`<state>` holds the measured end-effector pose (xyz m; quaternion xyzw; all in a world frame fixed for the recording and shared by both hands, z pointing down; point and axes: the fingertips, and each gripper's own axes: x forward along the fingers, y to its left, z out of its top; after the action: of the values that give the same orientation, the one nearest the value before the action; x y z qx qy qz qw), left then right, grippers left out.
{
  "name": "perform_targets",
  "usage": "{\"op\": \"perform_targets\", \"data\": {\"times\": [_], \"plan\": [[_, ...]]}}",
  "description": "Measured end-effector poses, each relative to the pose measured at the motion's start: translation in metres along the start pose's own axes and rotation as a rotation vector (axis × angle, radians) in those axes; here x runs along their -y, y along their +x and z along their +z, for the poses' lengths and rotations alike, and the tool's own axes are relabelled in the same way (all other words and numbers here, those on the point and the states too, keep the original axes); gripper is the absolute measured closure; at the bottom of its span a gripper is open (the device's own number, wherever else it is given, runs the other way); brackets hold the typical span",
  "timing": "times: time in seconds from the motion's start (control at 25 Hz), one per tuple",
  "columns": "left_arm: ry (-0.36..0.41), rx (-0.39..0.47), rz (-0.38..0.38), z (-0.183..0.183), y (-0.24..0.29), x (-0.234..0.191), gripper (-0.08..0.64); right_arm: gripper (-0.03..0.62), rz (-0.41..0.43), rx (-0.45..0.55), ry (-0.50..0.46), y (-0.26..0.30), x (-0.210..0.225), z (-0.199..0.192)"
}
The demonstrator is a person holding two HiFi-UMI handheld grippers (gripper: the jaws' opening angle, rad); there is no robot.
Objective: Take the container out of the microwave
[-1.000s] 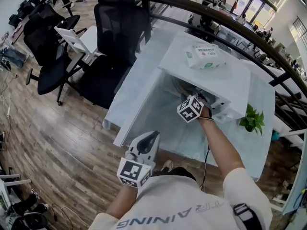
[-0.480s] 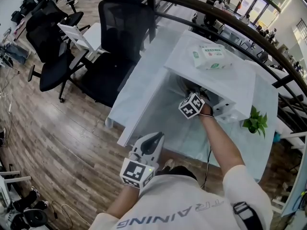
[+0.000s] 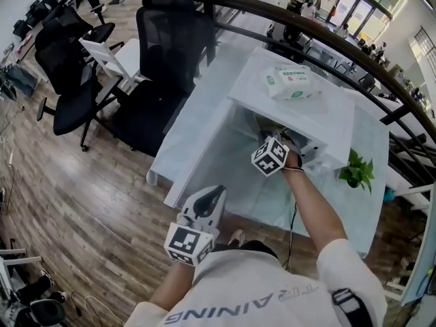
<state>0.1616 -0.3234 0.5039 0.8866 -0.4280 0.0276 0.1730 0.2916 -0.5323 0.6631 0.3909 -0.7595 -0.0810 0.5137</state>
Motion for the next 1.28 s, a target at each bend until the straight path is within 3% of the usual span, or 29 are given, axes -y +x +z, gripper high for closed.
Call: {"op": "perform_targets", "data": {"times": [0.32, 0.6, 0.88, 1.28], "plan": [[0.023, 0.029, 0.006, 0.004, -0.006, 0.014, 0.512, 0.557, 0.126, 0.056, 0.001, -0.059, -0.049, -0.001], [0.080, 0.063, 0.001, 0.011, -0.008, 0.036, 0.512, 0.557, 0.167, 0.097, 0.084, -0.133, -0.082, -0.012], [0.110, 0.059, -0.028, 0.003, -0.004, 0.069, 0.512, 0.557, 0.140, 0.129, 0.051, -0.208, -0.098, -0.027], [0.123, 0.045, -0.124, -0.004, 0.006, 0.119, 0.512, 0.557, 0.063, 0.133, 0.099, -0.289, -0.093, -0.061]]}}
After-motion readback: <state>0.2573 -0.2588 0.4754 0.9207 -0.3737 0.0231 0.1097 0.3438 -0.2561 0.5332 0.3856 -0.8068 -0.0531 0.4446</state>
